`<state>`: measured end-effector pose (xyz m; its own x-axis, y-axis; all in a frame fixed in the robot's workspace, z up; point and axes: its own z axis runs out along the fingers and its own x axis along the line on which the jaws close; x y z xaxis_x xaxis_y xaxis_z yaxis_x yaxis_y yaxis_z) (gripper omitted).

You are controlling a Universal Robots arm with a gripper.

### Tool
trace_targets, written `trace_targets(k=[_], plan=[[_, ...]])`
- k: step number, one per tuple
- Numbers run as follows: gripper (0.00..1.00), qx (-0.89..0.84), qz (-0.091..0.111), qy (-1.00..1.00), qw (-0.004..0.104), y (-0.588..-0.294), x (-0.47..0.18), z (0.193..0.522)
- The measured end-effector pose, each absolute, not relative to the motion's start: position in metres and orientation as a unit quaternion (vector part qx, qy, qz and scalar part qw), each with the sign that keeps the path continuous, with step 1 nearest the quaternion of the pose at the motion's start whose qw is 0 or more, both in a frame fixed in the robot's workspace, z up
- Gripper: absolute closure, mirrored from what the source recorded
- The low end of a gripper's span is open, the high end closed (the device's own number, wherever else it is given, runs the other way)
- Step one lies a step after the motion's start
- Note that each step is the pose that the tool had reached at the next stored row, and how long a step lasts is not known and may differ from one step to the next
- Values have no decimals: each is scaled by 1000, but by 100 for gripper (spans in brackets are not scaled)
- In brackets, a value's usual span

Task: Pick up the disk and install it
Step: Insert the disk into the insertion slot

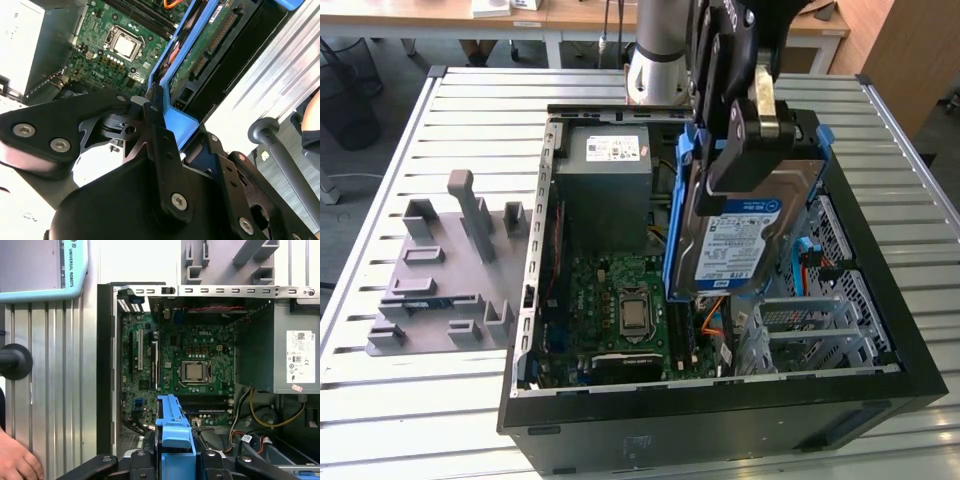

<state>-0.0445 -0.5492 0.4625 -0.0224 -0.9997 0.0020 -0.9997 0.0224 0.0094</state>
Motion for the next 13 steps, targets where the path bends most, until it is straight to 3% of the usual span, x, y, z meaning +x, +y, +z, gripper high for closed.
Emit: trace_targets(k=[13], plan=[[64,699,-3,-715,4,-556,-17,460]])
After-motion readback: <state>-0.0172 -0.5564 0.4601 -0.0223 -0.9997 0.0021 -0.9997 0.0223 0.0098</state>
